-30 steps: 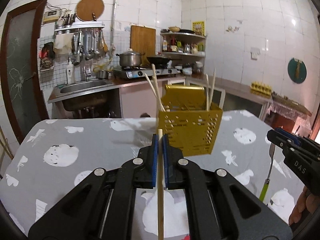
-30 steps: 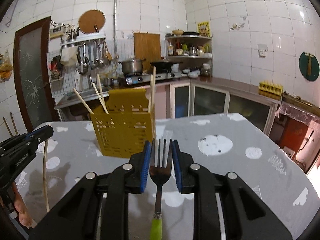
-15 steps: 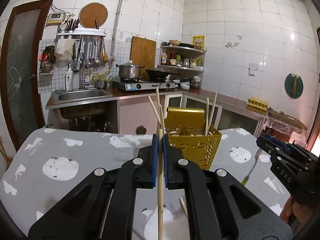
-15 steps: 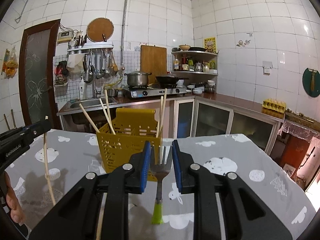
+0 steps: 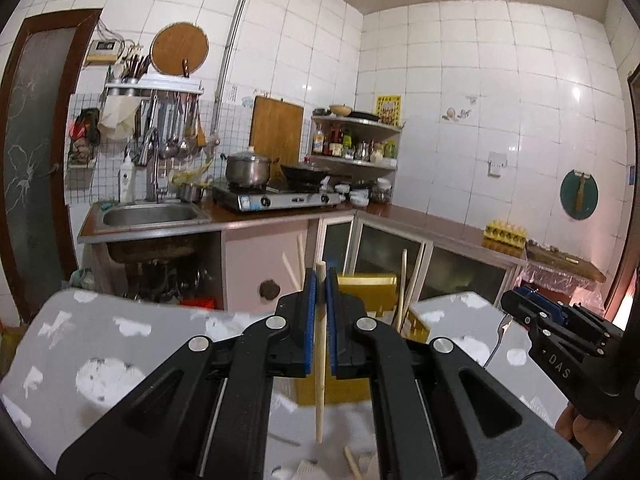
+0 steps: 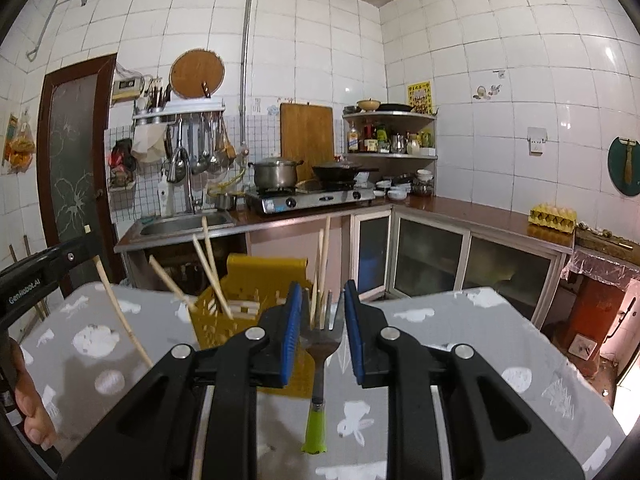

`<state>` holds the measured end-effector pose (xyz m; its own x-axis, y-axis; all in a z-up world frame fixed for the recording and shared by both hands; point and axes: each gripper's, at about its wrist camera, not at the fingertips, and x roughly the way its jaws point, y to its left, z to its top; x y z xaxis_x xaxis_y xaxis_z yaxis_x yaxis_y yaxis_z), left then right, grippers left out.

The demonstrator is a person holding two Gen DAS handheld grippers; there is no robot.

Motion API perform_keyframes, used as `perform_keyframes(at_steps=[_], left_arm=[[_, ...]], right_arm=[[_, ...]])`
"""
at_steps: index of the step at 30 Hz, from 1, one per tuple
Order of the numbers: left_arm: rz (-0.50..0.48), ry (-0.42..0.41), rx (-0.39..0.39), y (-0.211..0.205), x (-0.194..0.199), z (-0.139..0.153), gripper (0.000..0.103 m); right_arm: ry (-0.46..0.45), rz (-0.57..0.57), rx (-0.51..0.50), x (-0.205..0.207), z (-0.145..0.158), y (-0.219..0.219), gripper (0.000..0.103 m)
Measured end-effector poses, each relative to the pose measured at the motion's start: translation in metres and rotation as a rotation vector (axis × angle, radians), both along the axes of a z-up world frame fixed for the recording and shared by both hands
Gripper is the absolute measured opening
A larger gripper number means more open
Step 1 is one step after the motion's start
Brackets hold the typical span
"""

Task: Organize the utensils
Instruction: 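Lift and carry the chopstick and fork over the yellow holder with both grippers, then open both grippers to drop the chopstick and fork into the holder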

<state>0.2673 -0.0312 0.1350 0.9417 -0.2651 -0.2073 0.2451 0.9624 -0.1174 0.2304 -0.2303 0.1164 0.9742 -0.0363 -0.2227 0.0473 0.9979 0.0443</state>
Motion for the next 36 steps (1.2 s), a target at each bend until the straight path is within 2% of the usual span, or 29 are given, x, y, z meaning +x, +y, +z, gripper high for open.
perform_keyframes(at_steps=[6, 11, 15, 18, 21, 25, 28, 33, 34, 35, 36], left_arm=[[-0.012, -0.03, -0.046, -0.004, 0.022, 0.048, 0.004], [0.016, -0.096, -0.043, -0.013, 0.042, 0.088, 0.004], [0.033, -0.112, -0.042, -0.019, 0.066, 0.102, 0.004], [0.037, -0.095, -0.038, -0.022, 0.086, 0.093, 0.004], [0.034, -0.055, -0.026, -0.023, 0.106, 0.073, 0.004], [0.036, 0.021, -0.003, -0.023, 0.125, 0.034, 0.004], [0.043, 0.085, 0.017, -0.022, 0.137, 0.005, 0.004], [0.06, 0.156, 0.064, -0.019, 0.141, -0.019, 0.006], [0.063, 0.16, 0.068, -0.016, 0.14, -0.019, 0.008], [0.067, 0.163, 0.071, -0.014, 0.137, -0.017, 0.016], [0.072, 0.163, 0.072, -0.011, 0.133, -0.014, 0.031]], right_arm=[[-0.059, -0.003, 0.004, 0.014, 0.047, -0.003, 0.022], [-0.096, 0.012, 0.011, 0.039, 0.084, -0.002, 0.022], [-0.107, 0.02, 0.031, 0.064, 0.096, 0.0, 0.022], [-0.097, 0.03, 0.032, 0.086, 0.092, 0.004, 0.022], [-0.06, 0.045, 0.032, 0.106, 0.076, 0.007, 0.022], [0.036, 0.058, 0.018, 0.132, 0.036, 0.013, 0.022], [0.095, 0.067, 0.013, 0.143, 0.012, 0.015, 0.022], [0.165, 0.056, -0.02, 0.146, -0.013, 0.018, 0.023], [0.174, 0.049, -0.027, 0.146, -0.014, 0.018, 0.024], [0.184, 0.036, -0.033, 0.144, -0.013, 0.016, 0.032], [0.189, 0.028, -0.03, 0.142, -0.012, 0.013, 0.04]])
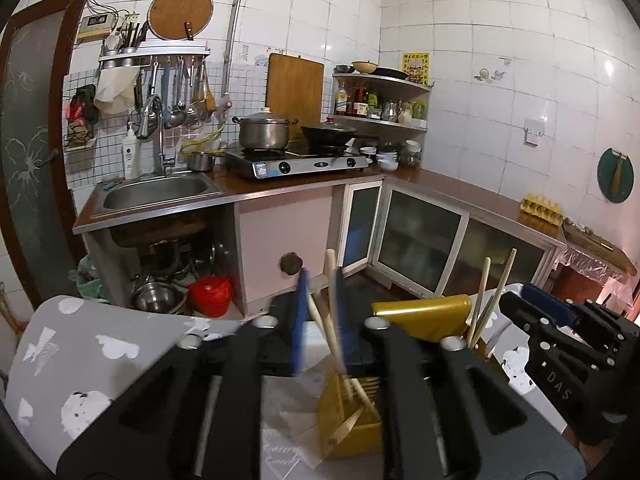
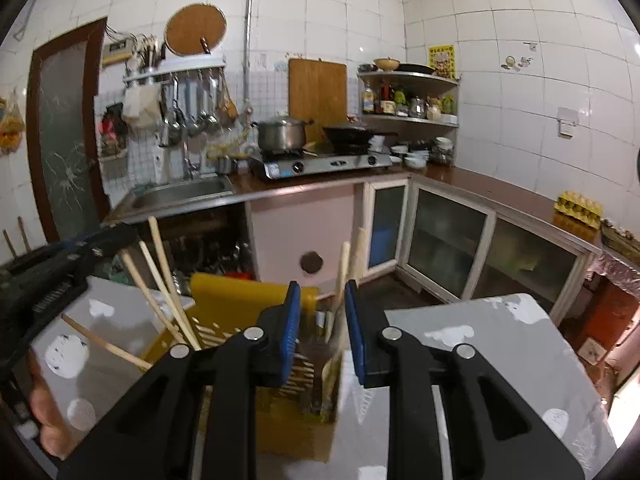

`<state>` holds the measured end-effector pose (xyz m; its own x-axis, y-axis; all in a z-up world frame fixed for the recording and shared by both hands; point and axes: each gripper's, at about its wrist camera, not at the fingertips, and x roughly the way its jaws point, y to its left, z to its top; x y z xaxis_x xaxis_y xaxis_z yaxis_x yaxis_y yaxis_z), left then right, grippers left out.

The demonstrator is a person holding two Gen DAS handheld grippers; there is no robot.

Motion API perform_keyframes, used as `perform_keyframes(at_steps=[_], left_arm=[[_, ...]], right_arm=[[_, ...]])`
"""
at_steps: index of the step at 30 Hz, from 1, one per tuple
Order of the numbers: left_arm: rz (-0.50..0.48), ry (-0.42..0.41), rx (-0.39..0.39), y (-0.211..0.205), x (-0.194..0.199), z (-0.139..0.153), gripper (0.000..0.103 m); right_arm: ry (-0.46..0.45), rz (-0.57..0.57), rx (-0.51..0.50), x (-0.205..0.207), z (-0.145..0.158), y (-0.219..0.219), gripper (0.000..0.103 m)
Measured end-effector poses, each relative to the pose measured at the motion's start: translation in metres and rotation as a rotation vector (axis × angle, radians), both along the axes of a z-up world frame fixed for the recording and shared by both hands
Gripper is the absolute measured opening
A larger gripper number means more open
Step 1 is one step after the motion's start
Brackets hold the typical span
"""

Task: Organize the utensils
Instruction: 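Open both grippers to drop the chopstick and fork into the holder, then move both grippers back down to the last chopsticks on the cloth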

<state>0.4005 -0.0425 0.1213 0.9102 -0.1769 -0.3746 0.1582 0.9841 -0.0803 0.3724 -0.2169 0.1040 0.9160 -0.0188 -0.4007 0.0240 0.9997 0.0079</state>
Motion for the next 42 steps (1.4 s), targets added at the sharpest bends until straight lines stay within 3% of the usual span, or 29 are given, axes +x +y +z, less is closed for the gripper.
perform_keyframes(at_steps=[1, 6, 12, 19, 27, 34, 35, 42], left_arm=[[0.007, -0.003, 0.003, 0.002, -0.004, 0.004, 0.038], [0.033, -0.051, 0.024, 0.022, -0.044, 0.03, 0.079], [0.047, -0.053, 0.03, 0.051, -0.098, 0.025, 0.098], [0.073, 0.086, 0.051, 0.073, -0.132, -0.046, 0.098], [0.086, 0.212, 0.067, 0.093, -0.145, -0.112, 0.098], [0.076, 0.27, 0.085, 0.096, -0.147, -0.133, 0.098], [0.074, 0.278, 0.077, 0.098, -0.147, -0.134, 0.098], [0.097, 0.292, 0.091, 0.097, -0.142, -0.136, 0.098]], right_arm=[[0.001, -0.012, 0.007, -0.005, 0.002, -0.004, 0.054], [0.027, -0.039, 0.003, -0.032, 0.012, -0.015, 0.055], [0.081, -0.021, -0.005, -0.087, -0.006, -0.005, 0.055], [0.197, 0.054, -0.031, -0.133, -0.068, 0.034, 0.055], [0.332, 0.083, -0.029, -0.153, -0.129, 0.057, 0.055], [0.424, 0.092, -0.027, -0.151, -0.148, 0.07, 0.053], [0.435, 0.093, -0.034, -0.15, -0.15, 0.072, 0.046], [0.483, 0.095, -0.045, -0.135, -0.155, 0.083, 0.033]])
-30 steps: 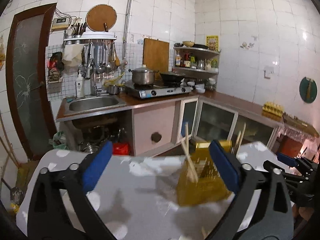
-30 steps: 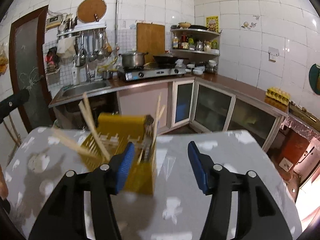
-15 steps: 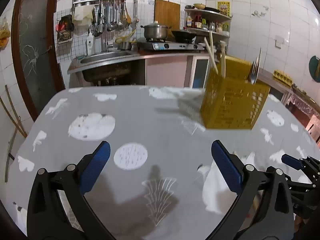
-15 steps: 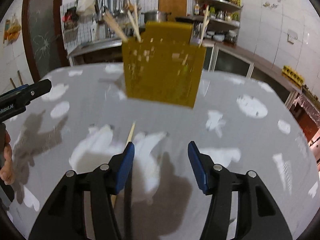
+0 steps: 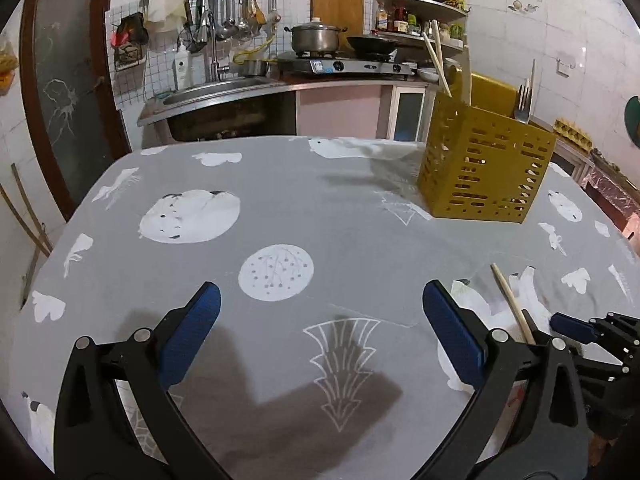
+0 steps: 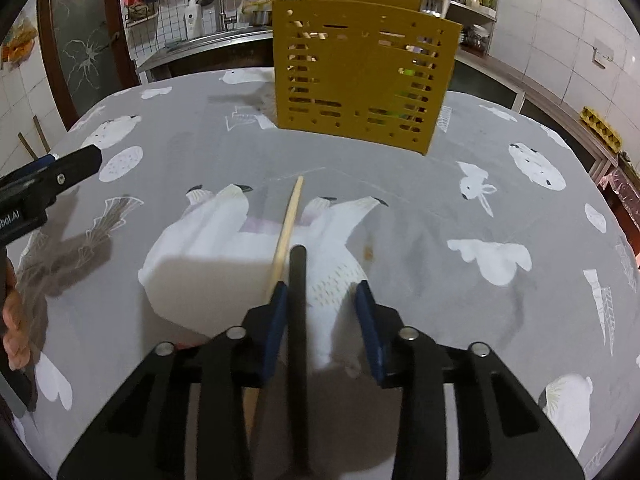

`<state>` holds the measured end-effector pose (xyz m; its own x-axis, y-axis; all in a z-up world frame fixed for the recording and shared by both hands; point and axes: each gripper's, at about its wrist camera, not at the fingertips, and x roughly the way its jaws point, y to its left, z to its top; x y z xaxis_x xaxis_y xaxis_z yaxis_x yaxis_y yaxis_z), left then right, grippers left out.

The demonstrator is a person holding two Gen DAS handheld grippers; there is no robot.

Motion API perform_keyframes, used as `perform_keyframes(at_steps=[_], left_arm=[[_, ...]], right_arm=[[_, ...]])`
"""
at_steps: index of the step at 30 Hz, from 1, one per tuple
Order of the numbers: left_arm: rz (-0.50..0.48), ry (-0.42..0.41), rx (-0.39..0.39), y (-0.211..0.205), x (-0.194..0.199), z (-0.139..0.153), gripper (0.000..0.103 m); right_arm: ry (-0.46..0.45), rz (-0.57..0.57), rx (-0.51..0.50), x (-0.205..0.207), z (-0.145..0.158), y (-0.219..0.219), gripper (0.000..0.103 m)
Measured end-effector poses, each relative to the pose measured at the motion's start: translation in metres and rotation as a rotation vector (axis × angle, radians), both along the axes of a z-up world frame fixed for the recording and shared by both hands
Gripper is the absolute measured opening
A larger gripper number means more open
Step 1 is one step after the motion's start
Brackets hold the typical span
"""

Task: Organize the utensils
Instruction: 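Move both grippers back down to the last chopsticks on the cloth, then close the right gripper on a chopstick while the left gripper closes on another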

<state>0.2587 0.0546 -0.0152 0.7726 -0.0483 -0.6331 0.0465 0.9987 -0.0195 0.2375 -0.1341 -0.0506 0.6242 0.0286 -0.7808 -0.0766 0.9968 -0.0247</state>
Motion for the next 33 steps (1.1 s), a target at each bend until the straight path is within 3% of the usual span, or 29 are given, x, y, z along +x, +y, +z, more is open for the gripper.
perform_keyframes(at_steps=[6, 12, 23, 25, 28, 33], left_arm=[[-0.046, 0.08, -0.049, -0.009, 0.013, -0.004, 0.098], [-0.053, 0.115, -0.032, -0.035, 0.02, -0.01, 0.098], [-0.107, 0.169, 0.003, -0.117, 0.034, -0.027, 0.097], [-0.12, 0.188, 0.008, -0.132, 0.036, -0.031, 0.092], [-0.144, 0.236, -0.008, -0.147, 0.039, -0.038, 0.066], [-0.137, 0.244, 0.007, -0.16, 0.042, -0.042, 0.049]], right_arm=[[0.009, -0.013, 0.007, 0.015, 0.0, 0.003, 0.01], [-0.004, -0.017, 0.058, 0.015, 0.004, -0.016, 0.009], [-0.013, -0.178, 0.07, 0.023, 0.002, -0.107, 0.009], [-0.011, -0.19, 0.083, 0.024, 0.0, -0.117, 0.009], [-0.017, -0.195, 0.113, 0.025, -0.002, -0.126, 0.009], [-0.034, -0.193, 0.121, 0.024, -0.004, -0.125, 0.009]])
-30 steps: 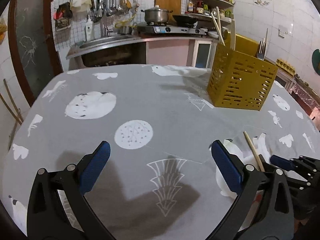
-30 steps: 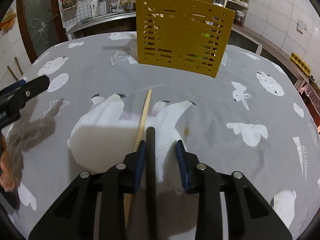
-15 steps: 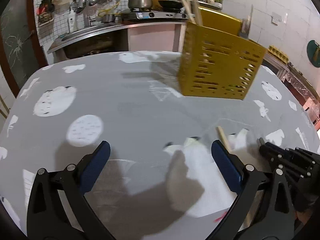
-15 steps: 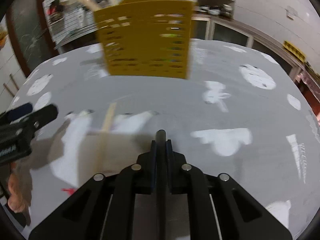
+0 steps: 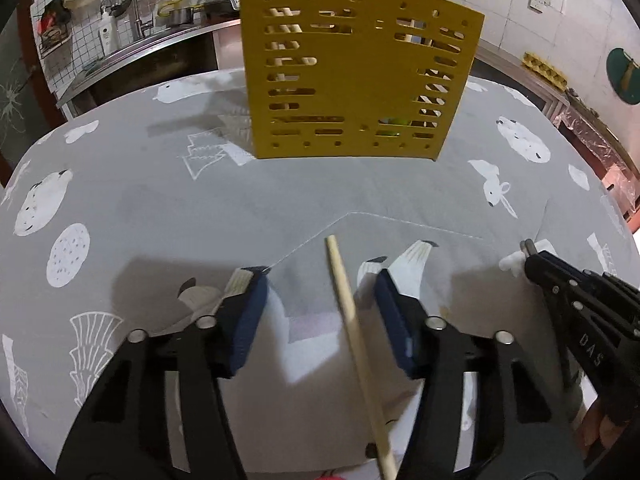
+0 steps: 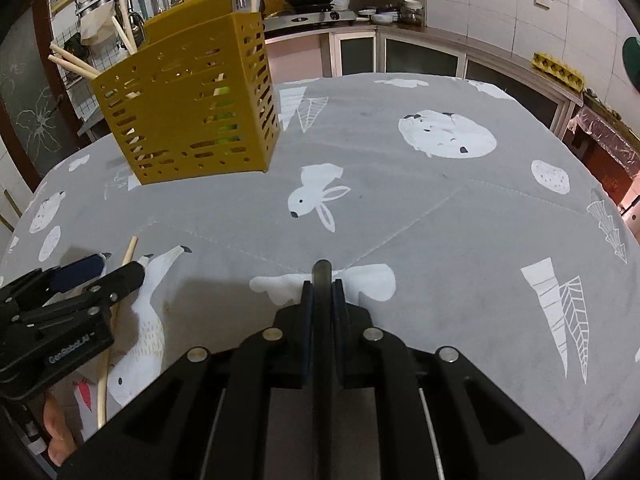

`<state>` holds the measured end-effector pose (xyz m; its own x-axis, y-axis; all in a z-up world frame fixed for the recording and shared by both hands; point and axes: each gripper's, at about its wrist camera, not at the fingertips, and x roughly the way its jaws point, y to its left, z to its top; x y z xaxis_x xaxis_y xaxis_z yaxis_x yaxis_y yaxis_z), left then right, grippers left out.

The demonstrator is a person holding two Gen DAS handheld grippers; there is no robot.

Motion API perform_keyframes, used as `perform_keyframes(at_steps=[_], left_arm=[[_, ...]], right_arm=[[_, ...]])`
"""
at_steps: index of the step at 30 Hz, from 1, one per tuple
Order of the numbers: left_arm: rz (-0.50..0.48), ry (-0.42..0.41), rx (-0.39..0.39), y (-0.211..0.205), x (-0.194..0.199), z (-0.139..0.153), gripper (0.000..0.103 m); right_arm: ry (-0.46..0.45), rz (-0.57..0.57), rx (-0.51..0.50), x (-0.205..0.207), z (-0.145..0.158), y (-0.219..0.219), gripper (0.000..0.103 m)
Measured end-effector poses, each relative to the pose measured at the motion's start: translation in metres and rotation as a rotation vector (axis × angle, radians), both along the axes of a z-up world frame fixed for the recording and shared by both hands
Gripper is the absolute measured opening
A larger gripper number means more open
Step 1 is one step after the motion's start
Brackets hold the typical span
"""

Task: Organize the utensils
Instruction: 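Close the right gripper on a chopstick while the left gripper closes on another, then lift and carry both chopsticks over the yellow holder with both grippers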

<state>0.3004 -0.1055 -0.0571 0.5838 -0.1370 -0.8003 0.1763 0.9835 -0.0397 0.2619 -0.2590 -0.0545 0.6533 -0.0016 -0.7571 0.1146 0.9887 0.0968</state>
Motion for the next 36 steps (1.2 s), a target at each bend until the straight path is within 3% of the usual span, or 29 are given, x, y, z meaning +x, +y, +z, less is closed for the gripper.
perform_keyframes(at_steps=[3, 8, 12, 25, 36], left_arm=[[0.021, 0.017, -0.03, -0.001, 0.005, 0.0, 0.037], [0.03, -0.002, -0.033, -0.004, 0.006, -0.001, 0.029], [0.02, 0.009, -0.064, 0.002, 0.01, 0.0, 0.01], [-0.022, -0.029, -0.124, 0.01, 0.005, 0.007, 0.007], [-0.024, -0.24, -0.058, 0.017, -0.021, 0.045, 0.006]], right_arm=[[-0.008, -0.009, 0.026, -0.001, 0.0, -0.002, 0.009], [-0.019, -0.013, 0.046, -0.001, 0.0, -0.005, 0.009], [-0.025, -0.016, 0.041, -0.001, 0.001, -0.004, 0.009], [-0.082, -0.019, 0.082, -0.011, 0.009, -0.007, 0.009], [-0.214, -0.035, 0.086, -0.027, 0.027, -0.009, 0.009]])
